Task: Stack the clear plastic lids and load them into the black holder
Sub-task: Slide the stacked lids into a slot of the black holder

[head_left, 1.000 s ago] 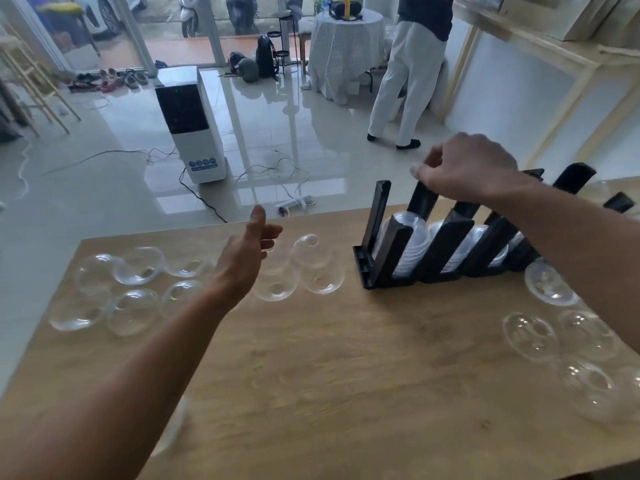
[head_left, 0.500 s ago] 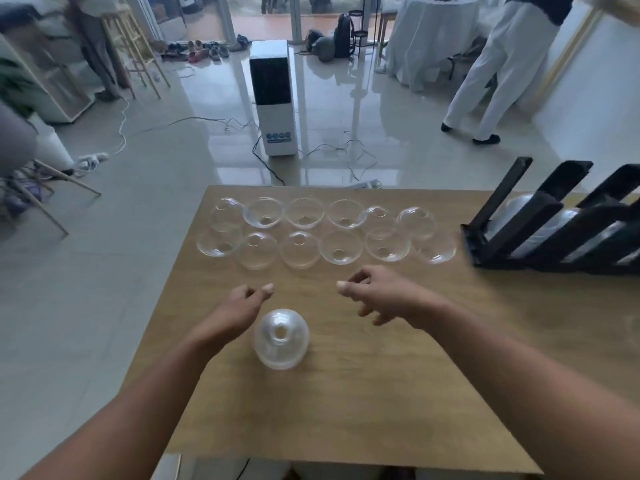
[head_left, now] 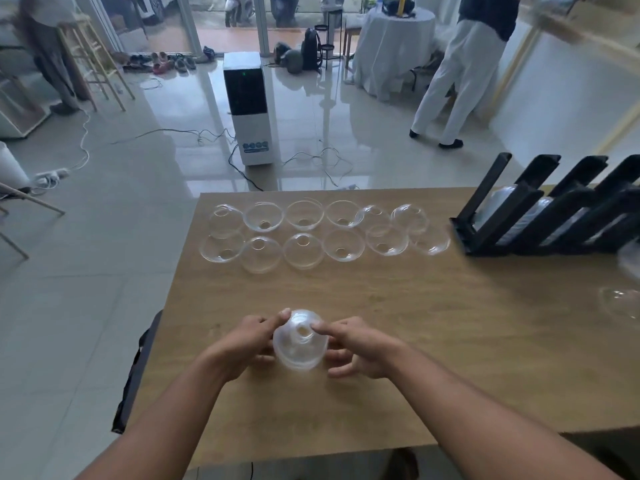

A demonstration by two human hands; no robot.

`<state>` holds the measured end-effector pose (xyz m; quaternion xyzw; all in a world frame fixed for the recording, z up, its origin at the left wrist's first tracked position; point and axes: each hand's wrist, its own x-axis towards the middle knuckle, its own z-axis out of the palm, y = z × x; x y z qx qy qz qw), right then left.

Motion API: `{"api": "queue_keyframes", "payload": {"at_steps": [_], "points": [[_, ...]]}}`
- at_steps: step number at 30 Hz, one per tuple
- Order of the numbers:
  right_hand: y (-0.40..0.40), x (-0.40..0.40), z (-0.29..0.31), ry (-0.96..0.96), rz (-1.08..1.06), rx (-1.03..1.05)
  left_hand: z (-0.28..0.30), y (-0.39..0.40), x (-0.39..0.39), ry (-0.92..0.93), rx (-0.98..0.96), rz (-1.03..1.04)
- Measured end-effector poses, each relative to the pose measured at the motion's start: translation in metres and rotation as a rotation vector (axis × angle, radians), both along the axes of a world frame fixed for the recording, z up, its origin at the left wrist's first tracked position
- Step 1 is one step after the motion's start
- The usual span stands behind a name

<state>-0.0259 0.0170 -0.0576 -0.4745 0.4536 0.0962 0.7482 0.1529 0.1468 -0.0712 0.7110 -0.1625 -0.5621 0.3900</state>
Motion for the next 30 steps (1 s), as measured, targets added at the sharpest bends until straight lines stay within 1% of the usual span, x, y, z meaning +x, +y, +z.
{"api": "queue_keyframes", "payload": {"at_steps": [5, 8, 10, 13, 15, 18, 25, 30], "points": [[-0.006, -0.015, 0.004, -0.035, -0.069, 0.032, 0.006, -0.008, -0.004, 0.155, 0.023, -0.059], [-0.016, -0.029, 0.009, -0.043, -0.09, -0.012, 0.011, -0.021, -0.014, 0.183, 0.008, -0.087], [-0.026, -0.043, 0.013, -0.037, -0.092, -0.077, 0.016, -0.034, -0.023, 0.146, 0.001, -0.112], [-0.044, -0.066, 0.023, -0.022, -0.089, -0.215, 0.029, -0.058, -0.038, 0.018, 0.008, -0.198], [-0.06, -0.082, 0.033, -0.006, -0.1, -0.316, 0.039, -0.078, -0.053, -0.033, -0.006, -0.223], [-0.087, -0.108, 0.06, 0.019, -0.102, -0.427, 0.058, -0.112, -0.08, -0.016, -0.049, -0.217], [-0.161, -0.178, 0.135, -0.005, -0.156, -0.681, 0.105, -0.202, -0.144, 0.046, -0.214, -0.241], [-0.224, -0.228, 0.18, -0.015, -0.197, -0.823, 0.147, -0.273, -0.198, 0.038, -0.289, -0.205]]}}
